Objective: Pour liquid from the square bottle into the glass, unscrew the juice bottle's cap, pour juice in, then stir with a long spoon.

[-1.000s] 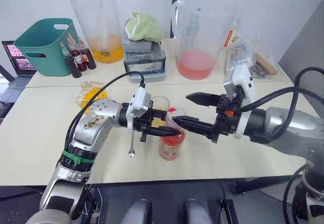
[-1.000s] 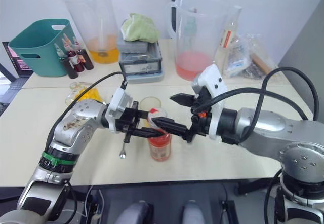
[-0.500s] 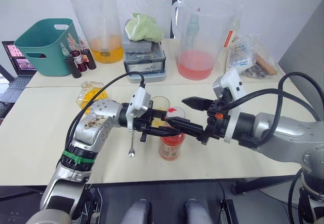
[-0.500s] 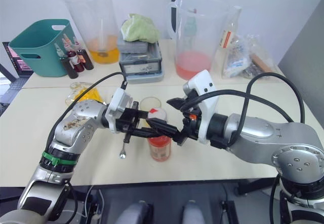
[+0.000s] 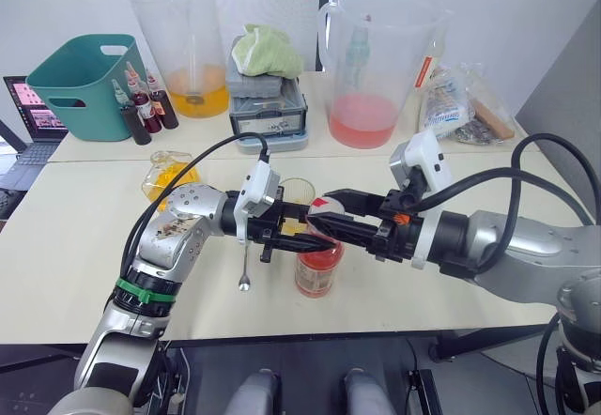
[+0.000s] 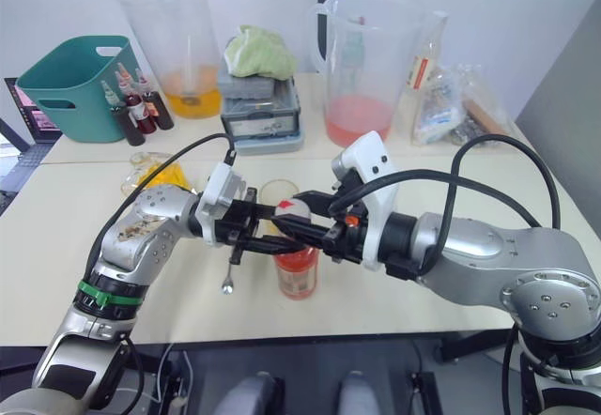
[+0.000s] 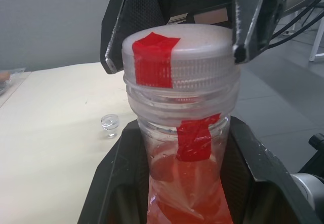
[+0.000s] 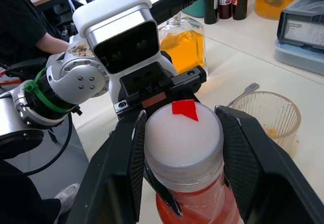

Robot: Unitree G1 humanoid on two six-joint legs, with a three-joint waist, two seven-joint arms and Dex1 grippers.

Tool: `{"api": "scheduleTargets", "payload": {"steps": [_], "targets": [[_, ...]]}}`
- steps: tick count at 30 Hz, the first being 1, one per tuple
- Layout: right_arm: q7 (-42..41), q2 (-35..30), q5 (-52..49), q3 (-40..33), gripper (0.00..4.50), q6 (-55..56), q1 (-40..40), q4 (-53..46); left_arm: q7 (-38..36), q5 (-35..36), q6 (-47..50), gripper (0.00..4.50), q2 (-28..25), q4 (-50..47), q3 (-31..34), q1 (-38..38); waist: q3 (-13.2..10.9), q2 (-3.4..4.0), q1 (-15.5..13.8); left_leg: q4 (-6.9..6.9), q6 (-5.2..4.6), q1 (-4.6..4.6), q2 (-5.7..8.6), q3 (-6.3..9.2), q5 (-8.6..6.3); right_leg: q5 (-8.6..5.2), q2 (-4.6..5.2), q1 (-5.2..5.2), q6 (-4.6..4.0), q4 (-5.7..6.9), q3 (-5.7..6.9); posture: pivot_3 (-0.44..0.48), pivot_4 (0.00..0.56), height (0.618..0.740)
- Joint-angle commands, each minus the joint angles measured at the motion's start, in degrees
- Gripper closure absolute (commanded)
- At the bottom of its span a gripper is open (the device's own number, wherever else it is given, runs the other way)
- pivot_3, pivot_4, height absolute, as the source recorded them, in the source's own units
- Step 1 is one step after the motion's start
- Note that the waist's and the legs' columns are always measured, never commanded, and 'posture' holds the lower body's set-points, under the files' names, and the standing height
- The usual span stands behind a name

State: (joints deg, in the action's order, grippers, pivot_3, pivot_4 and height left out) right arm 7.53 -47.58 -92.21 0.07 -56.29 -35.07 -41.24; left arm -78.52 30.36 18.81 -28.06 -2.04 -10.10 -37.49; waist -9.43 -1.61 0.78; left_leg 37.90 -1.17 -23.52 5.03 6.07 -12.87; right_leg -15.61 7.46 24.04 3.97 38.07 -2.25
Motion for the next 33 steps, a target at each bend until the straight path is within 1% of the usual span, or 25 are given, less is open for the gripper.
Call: {"api": "scheduleTargets", "payload": {"steps": [1, 3, 5, 7, 8, 9, 10, 11, 12, 14, 16, 17, 20, 23, 25, 29, 33], "targets": [[-0.76, -0.11, 1.76, -0.34, 2.84, 1.74, -1.21, 0.03, -0.5, -0.65, 0.26, 3.05, -0.87, -0.88, -0.3, 0.25, 0.0, 0.0, 0.02, 0.0, 0.0, 0.0, 0.0, 0.0, 0.0, 0.0, 0.0, 0.0, 0.0, 0.0, 0.0, 0.0, 0.15, 0.74], [-3.72, 0.02, 2.74, -0.21, 2.84, 1.72, -1.73, 0.4, -0.48, -0.74, 0.22, 3.05, -0.87, -0.69, -0.31, 0.09, 0.0, 0.0, 0.03, 0.0, 0.0, 0.01, 0.0, 0.0, 0.0, 0.0, -0.01, 0.0, 0.0, 0.0, 0.0, 0.0, 0.15, 0.74], [-10.14, -0.09, 4.82, -0.01, 2.84, 1.6, -2.58, 0.93, -0.45, -0.83, 0.18, 3.05, -0.82, -0.41, -0.34, -0.15, 0.0, 0.0, 0.04, 0.0, 0.0, 0.01, 0.0, 0.0, 0.0, 0.0, -0.01, 0.0, 0.0, 0.0, 0.0, 0.0, 0.15, 0.74], [-14.59, -0.27, 6.74, 0.07, 2.84, 1.65, -2.9, 1.29, -0.46, -0.88, 0.15, 3.05, -0.74, -0.16, -0.37, -0.36, 0.0, 0.0, 0.05, 0.0, 0.0, 0.0, -0.01, -0.01, 0.0, 0.0, -0.03, 0.0, 0.0, 0.0, 0.0, 0.0, 0.15, 0.74], [-23.09, -1.26, 10.0, 1.43, 2.84, 1.64, -3.86, 3.51, -0.62, -0.97, 0.02, 3.05, -0.71, 0.13, -0.44, -0.54, 0.0, 0.0, 0.05, 0.0, 0.0, 0.0, -0.01, -0.01, 0.0, 0.0, -0.03, 0.0, 0.0, 0.0, 0.0, 0.0, 0.15, 0.74], [-29.6, -1.95, 12.61, 2.44, 2.84, 1.65, -4.55, 5.21, -0.75, -1.03, -0.08, 3.05, -0.69, 0.34, -0.48, -0.67, 0.0, 0.0, 0.06, 0.0, 0.0, 0.0, -0.01, -0.01, 0.0, 0.0, -0.03, 0.0, 0.0, 0.0, 0.0, 0.0, 0.15, 0.74], [-40.03, -3.39, 18.23, 5.94, 2.84, 2.9, -6.62, 8.7, -0.89, -1.01, -0.11, 3.05, -0.73, 0.28, -0.52, -0.67, 0.0, 0.0, 0.08, 0.0, 0.0, 0.0, 0.0, -0.04, 0.0, 0.0, -0.03, 0.01, 0.0, -0.01, -0.01, 0.0, 0.15, 0.74], [-48.0, -4.12, 22.67, 8.68, 2.84, 4.01, -8.44, 11.96, -0.98, -1.02, -0.12, 3.05, -0.72, 0.29, -0.56, -0.73, 0.0, 0.01, 0.13, 0.01, -0.01, 0.01, 0.0, -0.05, 0.0, 0.0, -0.05, -0.02, 0.0, -0.02, 0.01, 0.0, 0.15, 0.74], [-53.17, -4.43, 25.93, 10.49, 2.84, 5.09, -9.64, 14.19, -1.03, -1.03, -0.11, 3.05, -0.7, 0.29, -0.58, -0.77, 0.0, 0.0, 0.23, 0.02, -0.01, 0.03, 0.0, -0.1, 0.0, -0.01, -0.07, -0.03, 0.01, -0.04, 0.01, 0.0, 0.15, 0.74], [-65.74, -4.04, 33.54, 15.89, 2.84, 7.66, -15.73, 22.06, -1.06, -0.98, 0.08, 3.05, -0.8, -0.14, -0.47, -0.67, 0.0, 0.01, 0.36, 0.03, -0.05, 0.13, -0.04, -0.12, -0.03, -0.01, -0.16, -0.11, 0.01, -0.04, 0.02, 0.0, 0.15, 0.74], [-73.77, -2.6, 39.05, 19.22, 2.84, 9.53, -20.61, 28.66, -0.99, -0.96, 0.25, 3.05, -0.88, -0.65, -0.35, -0.4, 0.0, 0.01, 0.42, 0.02, -0.06, 0.15, -0.08, -0.14, -0.03, -0.01, -0.16, -0.11, 0.01, -0.04, 0.01, 0.0, 0.15, 0.74], [-76.29, -1.68, 41.1, 20.06, 2.84, 10.23, -22.28, 31.25, -0.92, -0.96, 0.33, 3.05, -0.88, -0.87, -0.32, -0.27, 0.0, 0.01, 0.44, 0.03, -0.06, 0.16, -0.09, -0.14, -0.03, -0.01, -0.16, -0.1, 0.01, -0.02, 0.01, 0.0, 0.15, 0.74], [-80.42, 0.05, 47.19, 21.81, 2.84, 12.17, -24.91, 35.4, -0.56, -0.92, 0.59, 3.05, -0.91, -1.45, -0.22, 0.1, 0.0, 0.01, 0.25, 0.03, -0.06, 0.14, -0.1, -0.12, -0.04, -0.01, -0.14, -0.06, 0.01, -0.01, 0.0, 0.0, 0.15, 0.74], [-82.9, 0.66, 49.4, 20.86, 2.84, 12.4, -24.51, 35.29, -0.21, -0.91, 0.64, 3.05, -0.86, -1.58, -0.1, 0.2, 0.0, 0.01, 0.04, 0.03, -0.05, 0.12, -0.07, -0.08, -0.04, 0.0, -0.08, -0.04, 0.01, 0.01, 0.0, 0.0, 0.15, 0.74], [-83.55, 0.21, 49.36, 19.55, 2.84, 11.73, -23.24, 33.23, -0.06, -0.93, 0.61, 3.05, -0.83, -1.56, -0.05, 0.19, 0.0, 0.01, 0.01, 0.03, -0.04, 0.12, -0.05, -0.08, -0.03, 0.0, -0.05, -0.03, 0.0, 0.01, 0.0, 0.0, 0.15, 0.74], [-83.72, 0.3, 50.25, 18.23, 2.84, 11.16, -22.18, 31.56, 0.01, -0.92, 0.65, 3.05, -0.81, -1.54, 0.01, 0.12, 0.0, 0.01, 0.0, 0.02, -0.04, 0.13, -0.05, -0.06, -0.03, 0.0, -0.05, -0.03, 0.0, 0.02, 0.0, 0.0, 0.15, 0.74], [-81.13, 1.78, 49.62, 15.29, 2.84, 9.8, -22.41, 30.7, -0.28, -1.01, 0.63, 3.05, -0.58, -1.01, -0.23, -0.44, 0.0, 0.01, 0.0, 0.02, -0.03, 0.11, -0.05, -0.07, -0.03, 0.0, -0.05, 0.0, 0.0, 0.02, -0.01, 0.0, 0.15, 0.74]]}}
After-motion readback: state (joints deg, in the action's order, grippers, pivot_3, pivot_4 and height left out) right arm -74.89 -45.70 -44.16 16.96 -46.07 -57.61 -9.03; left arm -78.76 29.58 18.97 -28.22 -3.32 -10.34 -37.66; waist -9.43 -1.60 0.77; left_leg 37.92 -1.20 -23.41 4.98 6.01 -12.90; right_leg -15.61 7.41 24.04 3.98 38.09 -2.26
